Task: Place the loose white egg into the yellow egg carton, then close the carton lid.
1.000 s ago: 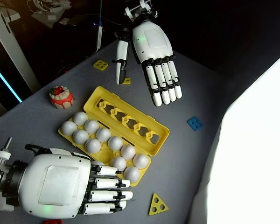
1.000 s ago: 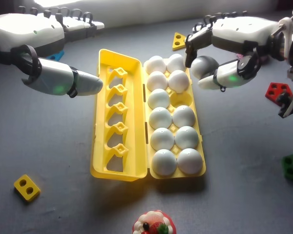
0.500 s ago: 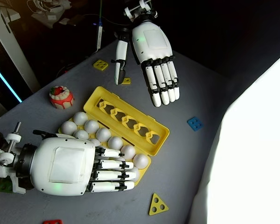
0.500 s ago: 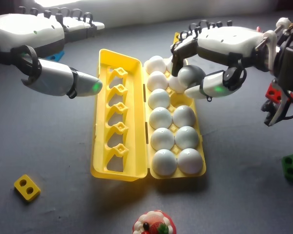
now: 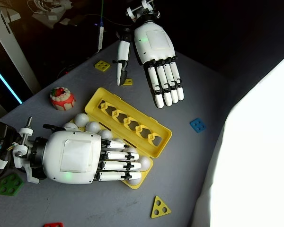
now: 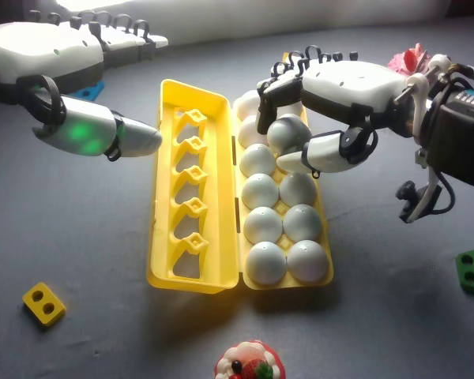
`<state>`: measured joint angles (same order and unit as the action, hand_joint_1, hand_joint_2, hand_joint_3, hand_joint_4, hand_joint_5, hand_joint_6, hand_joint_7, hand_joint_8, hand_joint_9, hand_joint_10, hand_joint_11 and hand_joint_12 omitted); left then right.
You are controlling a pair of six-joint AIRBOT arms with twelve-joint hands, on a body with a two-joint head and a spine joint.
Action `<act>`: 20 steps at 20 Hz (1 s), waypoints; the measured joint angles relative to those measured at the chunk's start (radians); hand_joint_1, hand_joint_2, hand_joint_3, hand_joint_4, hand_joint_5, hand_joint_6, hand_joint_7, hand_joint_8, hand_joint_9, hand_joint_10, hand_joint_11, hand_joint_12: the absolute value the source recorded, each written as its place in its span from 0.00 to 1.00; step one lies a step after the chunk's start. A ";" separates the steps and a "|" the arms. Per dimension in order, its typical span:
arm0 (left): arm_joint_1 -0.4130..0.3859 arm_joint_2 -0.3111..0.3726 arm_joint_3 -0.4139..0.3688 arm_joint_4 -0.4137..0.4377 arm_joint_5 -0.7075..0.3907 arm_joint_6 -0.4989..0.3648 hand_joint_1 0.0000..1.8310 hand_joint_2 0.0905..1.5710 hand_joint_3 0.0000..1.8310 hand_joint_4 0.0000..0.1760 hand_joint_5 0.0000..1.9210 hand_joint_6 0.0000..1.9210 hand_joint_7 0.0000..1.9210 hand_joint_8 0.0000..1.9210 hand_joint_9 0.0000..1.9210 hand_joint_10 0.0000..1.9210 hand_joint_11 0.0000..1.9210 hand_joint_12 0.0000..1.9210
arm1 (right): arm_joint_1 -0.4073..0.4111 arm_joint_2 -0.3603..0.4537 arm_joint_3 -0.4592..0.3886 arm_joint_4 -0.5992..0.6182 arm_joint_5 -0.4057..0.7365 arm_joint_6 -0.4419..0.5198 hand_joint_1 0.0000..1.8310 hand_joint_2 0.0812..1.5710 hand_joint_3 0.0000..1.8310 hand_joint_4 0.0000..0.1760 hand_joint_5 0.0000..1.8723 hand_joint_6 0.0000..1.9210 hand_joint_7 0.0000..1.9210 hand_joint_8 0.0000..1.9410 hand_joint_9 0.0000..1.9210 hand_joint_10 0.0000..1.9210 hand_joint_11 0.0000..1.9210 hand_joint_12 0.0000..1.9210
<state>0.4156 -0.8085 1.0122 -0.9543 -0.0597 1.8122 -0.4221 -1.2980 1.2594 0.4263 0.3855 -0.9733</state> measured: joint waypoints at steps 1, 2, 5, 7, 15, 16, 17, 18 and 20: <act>0.000 0.000 0.002 0.000 0.001 0.000 0.17 0.73 0.00 0.00 0.00 0.00 0.00 0.00 0.00 0.00 0.00 0.01 | -0.001 -0.003 0.004 0.002 0.019 0.012 0.58 0.77 0.00 0.00 0.41 0.69 0.14 0.00 0.04 0.00 0.00 0.00; 0.000 0.000 0.002 0.000 0.001 0.000 0.17 0.73 0.00 0.00 0.00 0.00 0.00 0.00 0.00 0.00 0.00 0.02 | -0.001 -0.005 0.006 0.002 0.030 0.023 0.59 0.77 0.00 0.00 0.41 0.68 0.14 0.00 0.04 0.00 0.00 0.00; 0.000 -0.005 0.002 0.000 0.003 0.000 0.18 0.72 0.00 0.03 0.00 0.00 0.00 0.00 0.00 0.00 0.00 0.04 | -0.005 -0.011 0.022 0.003 0.046 0.040 0.58 0.77 0.00 0.00 0.42 0.68 0.15 0.00 0.05 0.01 0.01 0.01; 0.000 -0.005 0.002 0.000 0.002 0.000 0.19 0.71 0.00 0.02 0.00 0.00 0.00 0.00 0.00 0.00 0.00 0.02 | -0.011 -0.019 0.033 0.004 0.046 0.058 0.58 0.77 0.00 0.00 0.41 0.69 0.14 0.00 0.05 0.00 0.01 0.01; 0.000 -0.005 0.003 0.000 0.002 0.000 0.14 0.72 0.00 0.01 0.00 0.00 0.00 0.00 0.00 0.00 0.01 0.01 | -0.031 -0.050 0.055 0.004 0.044 0.076 0.58 0.76 0.00 0.00 0.42 0.67 0.16 0.00 0.06 0.01 0.00 0.06; 0.000 -0.005 0.003 0.000 0.002 0.000 0.15 0.72 0.00 0.03 0.00 0.00 0.00 0.00 0.00 0.00 0.02 0.01 | -0.032 -0.055 0.056 0.003 0.043 0.076 0.58 0.77 0.00 0.00 0.41 0.69 0.16 0.00 0.05 0.00 0.00 0.04; 0.000 -0.005 0.003 0.000 0.002 0.000 0.16 0.71 0.00 0.02 0.00 0.00 0.00 0.00 0.00 0.00 0.01 0.01 | -0.032 -0.061 0.059 0.003 0.040 0.077 0.58 0.77 0.00 0.00 0.41 0.69 0.15 0.00 0.05 0.00 0.00 0.04; 0.000 -0.006 0.003 0.000 0.002 0.000 0.17 0.71 0.00 0.00 0.00 0.00 0.00 0.00 0.00 0.00 0.01 0.01 | -0.032 -0.067 0.064 0.003 0.043 0.080 0.57 0.78 0.00 0.00 0.40 0.70 0.15 0.00 0.05 0.00 0.00 0.07; 0.000 -0.006 0.004 0.000 0.002 0.000 0.16 0.72 0.00 0.00 0.00 0.00 0.00 0.00 0.00 0.00 0.01 0.01 | -0.038 -0.074 0.076 0.002 0.055 0.085 0.57 0.78 0.00 0.00 0.39 0.71 0.15 0.00 0.05 0.00 0.00 0.08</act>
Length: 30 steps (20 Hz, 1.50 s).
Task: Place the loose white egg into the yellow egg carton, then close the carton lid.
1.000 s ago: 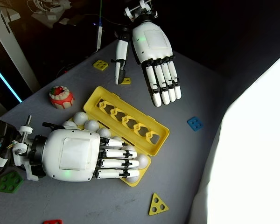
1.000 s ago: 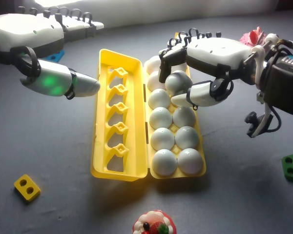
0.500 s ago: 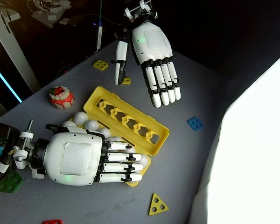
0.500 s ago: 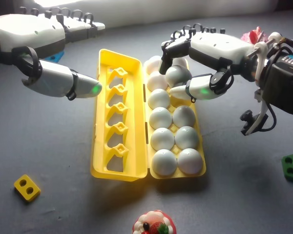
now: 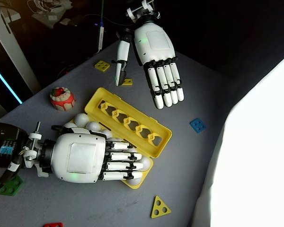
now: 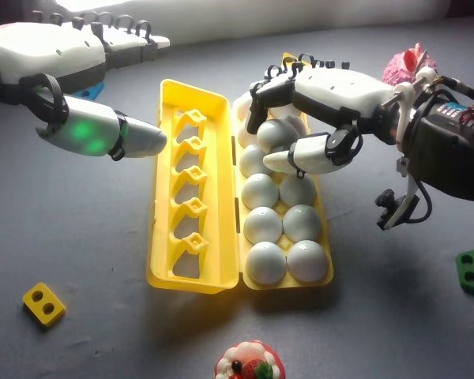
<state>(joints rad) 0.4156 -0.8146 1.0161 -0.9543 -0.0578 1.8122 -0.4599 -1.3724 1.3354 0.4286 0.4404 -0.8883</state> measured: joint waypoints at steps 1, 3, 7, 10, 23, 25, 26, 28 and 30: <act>0.000 0.000 0.000 0.000 0.000 0.000 0.16 0.72 0.00 0.00 0.00 0.00 0.00 0.00 0.00 0.00 0.01 0.01 | -0.003 -0.004 0.005 0.002 0.005 0.002 0.57 0.78 0.00 0.00 0.39 0.71 0.15 0.00 0.05 0.00 0.00 0.08; 0.000 0.000 0.000 0.000 0.000 0.000 0.14 0.72 0.00 0.00 0.00 0.00 0.00 0.00 0.00 0.00 0.00 0.06 | -0.010 -0.010 0.017 0.002 0.005 0.008 0.56 0.79 0.00 0.00 0.38 0.72 0.14 0.00 0.05 0.00 0.00 0.08; 0.000 0.000 0.000 0.000 0.001 0.000 0.17 0.72 0.00 0.03 0.00 0.00 0.00 0.00 0.00 0.00 0.00 0.00 | -0.013 -0.014 0.024 0.001 0.008 0.017 0.48 0.73 0.00 0.00 0.24 0.30 0.12 0.00 0.04 0.00 0.00 0.06; 0.000 0.000 0.000 0.000 0.001 0.000 0.16 0.72 0.00 0.00 0.00 0.00 0.00 0.00 0.00 0.00 0.00 0.00 | -0.013 -0.018 0.024 0.001 0.012 0.021 0.46 0.72 0.00 0.00 0.19 0.24 0.11 0.00 0.03 0.00 0.00 0.09; 0.035 0.000 0.000 0.000 -0.004 -0.130 0.19 0.71 0.00 0.00 0.00 0.00 0.00 0.00 0.00 0.00 0.00 0.04 | 0.011 0.069 -0.006 -0.036 -0.008 0.024 0.37 0.67 0.00 0.00 0.03 0.05 0.03 0.00 0.00 0.00 0.00 0.00; 0.054 0.000 0.000 0.000 -0.010 -0.173 0.18 0.71 0.00 0.01 0.00 0.00 0.00 0.00 0.00 0.00 0.00 0.05 | 0.027 0.113 -0.028 -0.082 -0.012 0.024 0.37 0.67 0.00 0.00 0.03 0.05 0.03 0.00 0.00 0.00 0.00 0.00; 0.064 0.000 0.000 0.000 -0.012 -0.202 0.17 0.71 0.00 0.00 0.00 0.00 0.00 0.00 0.00 0.00 0.00 0.08 | 0.042 0.146 -0.048 -0.107 -0.023 0.024 0.37 0.67 0.00 0.00 0.03 0.05 0.03 0.00 0.00 0.00 0.00 0.00; 0.084 -0.006 0.000 0.000 -0.029 -0.257 0.17 0.72 0.00 0.00 0.00 0.00 0.00 0.00 0.00 0.00 0.00 0.01 | 0.062 0.199 -0.076 -0.112 -0.049 0.024 0.36 0.67 0.00 0.00 0.03 0.04 0.03 0.00 0.00 0.00 0.00 0.00; 0.110 -0.011 0.003 0.000 -0.037 -0.316 0.18 0.72 0.00 0.00 0.00 0.00 0.00 0.00 0.00 0.00 0.01 0.01 | 0.063 0.245 -0.098 -0.117 -0.072 0.025 0.36 0.68 0.00 0.00 0.03 0.04 0.04 0.00 0.00 0.00 0.00 0.00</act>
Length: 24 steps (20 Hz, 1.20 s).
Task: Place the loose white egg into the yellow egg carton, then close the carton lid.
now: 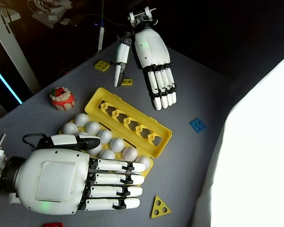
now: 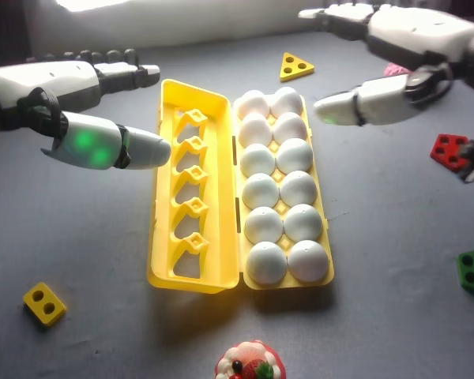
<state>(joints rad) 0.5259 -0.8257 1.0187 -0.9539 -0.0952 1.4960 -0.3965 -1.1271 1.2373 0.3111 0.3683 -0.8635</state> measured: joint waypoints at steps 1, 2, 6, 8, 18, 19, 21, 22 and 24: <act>0.018 -0.007 0.003 0.000 -0.010 -0.037 0.17 0.72 0.00 0.00 0.00 0.00 0.00 0.00 0.00 0.00 0.01 0.01 | -0.008 0.029 -0.012 0.000 -0.012 0.000 0.37 0.68 0.00 0.00 0.03 0.04 0.04 0.01 0.00 0.00 0.00 0.00; 0.032 -0.012 0.003 -0.001 -0.011 -0.076 0.19 0.72 0.00 0.00 0.00 0.00 0.00 0.00 0.00 0.00 0.01 0.01 | -0.015 0.054 -0.023 -0.002 -0.023 0.000 0.36 0.68 0.00 0.00 0.03 0.04 0.04 0.01 0.01 0.00 0.00 0.00; 0.081 -0.037 0.003 0.000 -0.018 -0.198 0.16 0.72 0.00 0.00 0.02 0.00 0.02 0.00 0.01 0.00 0.00 0.08 | -0.018 0.122 -0.042 -0.013 -0.081 0.000 0.35 0.68 0.00 0.00 0.03 0.03 0.05 0.00 0.01 0.00 0.00 0.00; 0.105 -0.042 0.003 -0.001 -0.029 -0.257 0.16 0.73 0.00 0.00 0.03 0.00 0.04 0.00 0.03 0.00 0.00 0.20 | -0.008 0.159 -0.056 -0.021 -0.113 -0.001 0.33 0.69 0.01 0.00 0.02 0.02 0.04 0.00 0.00 0.00 0.00 0.00; 0.143 -0.051 0.012 -0.003 -0.062 -0.368 0.11 0.73 0.00 0.00 0.05 0.00 0.07 0.00 0.07 0.00 0.00 0.26 | 0.069 0.278 -0.108 -0.117 -0.118 -0.002 0.34 0.68 0.00 0.00 0.04 0.03 0.05 0.01 0.01 0.00 0.00 0.00; 0.143 -0.051 0.018 -0.002 -0.058 -0.375 0.12 0.73 0.00 0.00 0.06 0.00 0.09 0.00 0.08 0.01 0.00 0.30 | 0.070 0.278 -0.109 -0.117 -0.111 -0.002 0.34 0.68 0.00 0.00 0.04 0.02 0.05 0.01 0.01 0.01 0.00 0.00; 0.143 -0.056 0.022 -0.003 -0.059 -0.396 0.14 0.73 0.00 0.00 0.08 0.01 0.11 0.00 0.10 0.01 0.00 0.33 | 0.069 0.272 -0.109 -0.118 -0.112 -0.002 0.34 0.69 0.00 0.00 0.03 0.02 0.04 0.00 0.01 0.01 0.00 0.00; 0.143 -0.057 0.022 -0.002 -0.053 -0.410 0.15 0.73 0.00 0.00 0.08 0.01 0.12 0.00 0.10 0.01 0.00 0.35 | 0.069 0.265 -0.111 -0.118 -0.110 -0.002 0.32 0.69 0.00 0.00 0.03 0.02 0.03 0.00 0.01 0.00 0.01 0.00; 0.145 -0.064 0.022 -0.002 -0.051 -0.447 0.17 0.73 0.00 0.00 0.10 0.01 0.13 0.00 0.13 0.01 0.00 0.39 | 0.069 0.258 -0.118 -0.119 -0.103 -0.001 0.34 0.69 0.00 0.00 0.03 0.02 0.03 0.00 0.00 0.00 0.00 0.00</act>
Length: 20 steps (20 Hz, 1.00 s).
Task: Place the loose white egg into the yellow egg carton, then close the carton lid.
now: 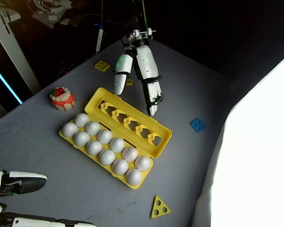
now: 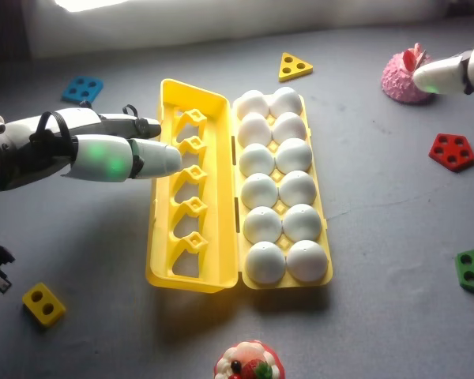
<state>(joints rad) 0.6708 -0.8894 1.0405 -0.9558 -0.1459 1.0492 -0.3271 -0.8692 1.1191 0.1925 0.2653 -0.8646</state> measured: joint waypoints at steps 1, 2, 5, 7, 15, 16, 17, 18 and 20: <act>0.000 -0.005 0.000 -0.001 -0.001 -0.014 0.14 0.73 0.00 0.00 0.09 0.00 0.13 0.00 0.12 0.01 0.00 0.36 | 0.001 -0.001 -0.005 0.001 0.004 0.000 0.33 0.69 0.00 0.00 0.03 0.01 0.03 0.00 0.00 0.00 0.00 0.00; 0.000 -0.006 0.000 -0.001 -0.001 -0.026 0.14 0.73 0.00 0.00 0.10 0.00 0.13 0.00 0.12 0.01 0.00 0.35 | 0.001 0.000 -0.011 0.001 0.005 0.001 0.34 0.69 0.00 0.00 0.03 0.02 0.04 0.00 0.01 0.00 0.00 0.00; 0.000 -0.016 0.000 -0.002 -0.003 -0.049 0.14 0.73 0.00 0.00 0.10 0.00 0.13 0.00 0.12 0.00 0.00 0.34 | 0.020 0.000 -0.034 0.001 0.015 0.002 0.33 0.69 0.00 0.00 0.04 0.02 0.05 0.01 0.02 0.01 0.00 0.00; -0.014 -0.025 0.007 -0.002 0.004 -0.050 0.16 0.72 0.00 0.00 0.10 0.00 0.13 0.00 0.12 0.00 0.00 0.35 | 0.023 0.000 -0.035 -0.002 0.022 0.002 0.34 0.69 0.00 0.00 0.03 0.01 0.04 0.00 0.01 0.00 0.00 0.00; -0.095 -0.037 0.031 0.002 0.048 -0.021 0.14 0.73 0.00 0.00 0.10 0.00 0.13 0.00 0.12 0.00 0.00 0.35 | 0.025 0.003 -0.042 0.001 0.022 0.003 0.32 0.69 0.00 0.00 0.03 0.01 0.04 0.00 0.02 0.00 0.01 0.01; -0.105 -0.038 0.034 0.003 0.049 -0.013 0.16 0.73 0.00 0.00 0.10 0.00 0.13 0.00 0.12 0.00 0.00 0.35 | 0.026 0.002 -0.042 0.000 0.023 0.003 0.34 0.68 0.00 0.00 0.04 0.01 0.05 0.00 0.02 0.00 0.01 0.01; -0.106 -0.038 0.036 0.004 0.045 -0.013 0.13 0.73 0.00 0.00 0.11 0.00 0.13 0.00 0.12 0.00 0.00 0.35 | 0.028 0.003 -0.044 0.001 0.024 0.003 0.35 0.68 0.00 0.00 0.04 0.01 0.05 0.00 0.02 0.00 0.00 0.00; -0.106 -0.038 0.041 0.003 0.051 -0.016 0.13 0.73 0.00 0.00 0.11 0.00 0.13 0.00 0.12 0.00 0.00 0.35 | 0.030 0.003 -0.045 0.001 0.022 0.003 0.36 0.68 0.00 0.00 0.04 0.01 0.05 0.00 0.02 0.00 0.00 0.00; -0.106 -0.041 0.044 0.004 0.057 -0.022 0.12 0.73 0.00 0.00 0.09 0.00 0.11 0.00 0.11 0.00 0.00 0.34 | 0.030 0.003 -0.044 0.002 0.023 0.003 0.33 0.69 0.00 0.00 0.03 0.01 0.04 0.00 0.01 0.00 0.00 0.00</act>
<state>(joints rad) 0.5652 -0.9302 1.0843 -0.9520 -0.0887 1.0275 -0.2974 -0.8665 1.0748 0.1940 0.2882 -0.8616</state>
